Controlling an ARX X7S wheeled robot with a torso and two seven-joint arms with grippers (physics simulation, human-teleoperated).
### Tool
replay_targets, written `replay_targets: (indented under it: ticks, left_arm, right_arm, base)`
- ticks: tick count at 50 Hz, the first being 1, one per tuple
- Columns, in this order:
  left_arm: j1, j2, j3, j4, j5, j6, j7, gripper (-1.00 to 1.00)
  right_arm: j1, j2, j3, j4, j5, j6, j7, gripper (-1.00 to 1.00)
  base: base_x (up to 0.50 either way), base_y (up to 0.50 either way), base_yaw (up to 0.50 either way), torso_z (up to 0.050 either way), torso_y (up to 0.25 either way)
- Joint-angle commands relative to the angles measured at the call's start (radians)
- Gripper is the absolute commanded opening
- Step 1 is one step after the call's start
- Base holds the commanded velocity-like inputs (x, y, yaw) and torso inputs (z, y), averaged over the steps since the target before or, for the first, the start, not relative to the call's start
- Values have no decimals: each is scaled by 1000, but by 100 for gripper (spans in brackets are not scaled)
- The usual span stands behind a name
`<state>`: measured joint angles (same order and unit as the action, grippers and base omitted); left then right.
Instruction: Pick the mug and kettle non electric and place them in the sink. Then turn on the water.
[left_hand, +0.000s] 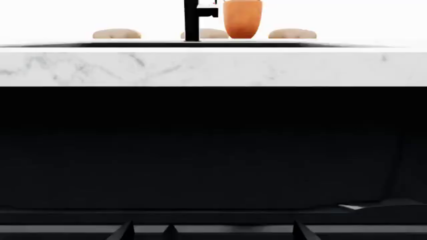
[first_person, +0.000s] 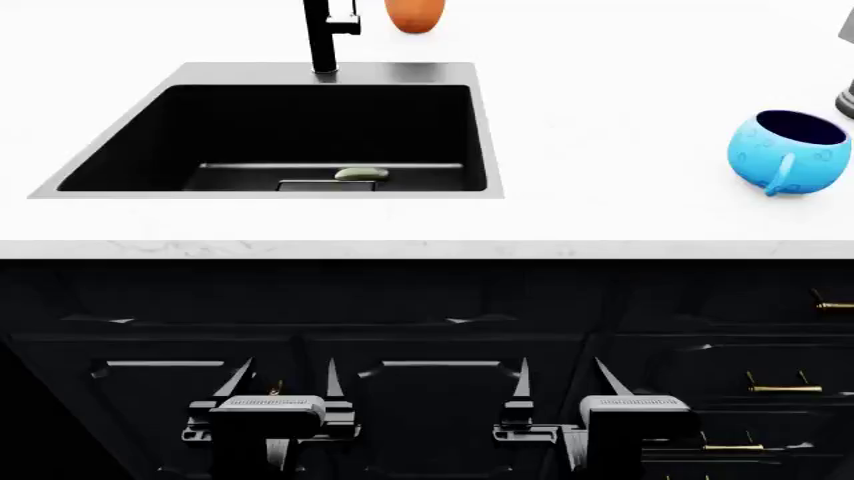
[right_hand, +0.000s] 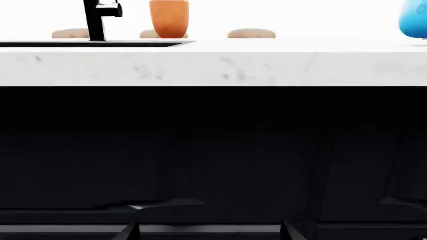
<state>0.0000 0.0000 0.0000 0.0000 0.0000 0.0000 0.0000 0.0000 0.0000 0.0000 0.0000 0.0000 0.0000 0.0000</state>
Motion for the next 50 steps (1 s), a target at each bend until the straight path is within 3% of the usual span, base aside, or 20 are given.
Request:
replay_targets:
  ticks: [1, 6, 16, 23, 29, 35, 42, 46, 50]
  left_arm:
    - [-2, -15, 19, 12, -21, -33, -17, 100]
    - [10, -37, 54, 113, -51, -135, -21, 100]
    - [-40, -71, 66, 328, -93, -335, -38, 100]
    - [-214, -126, 31, 462, -188, -613, -11, 100]
    - [-438, -190, 7, 568, -284, -889, 27, 100]
    - [-735, -228, -24, 464, -348, -1022, 77, 100]
    - [-1030, -255, 15, 242, -298, -1046, 62, 100]
    - [-1105, -257, 13, 144, -282, -1030, 55, 100]
    - [-1103, -251, 2, 116, -275, -1004, 42, 100]
  right_arm:
    - [-2, 15, -16, -7, 18, 0, 22, 100]
    - [-6, 29, -25, -55, 53, 36, 59, 100]
    - [83, 77, -21, -210, 60, 246, 115, 100]
    - [200, 121, -1, -333, 82, 452, 122, 100]
    - [424, 176, 9, -435, 99, 699, 109, 100]
    - [757, 232, -31, -362, 103, 899, 74, 100]
    - [1122, 249, -102, -62, 99, 948, 14, 100]
    - [1234, 262, -138, 112, 91, 908, -24, 100]
    - [1240, 275, -127, 162, 95, 906, -29, 100]
  base:
    - [0, 0, 0, 0, 0]
    - [0, 0, 0, 0, 0]
    - [0, 0, 0, 50, 0]
    - [0, 0, 0, 50, 0]
    - [0, 0, 0, 50, 0]
    - [0, 0, 0, 50, 0]
    - [0, 0, 0, 43, 0]
    - [0, 0, 0, 0, 0]
    - [0, -311, 0, 0, 0]
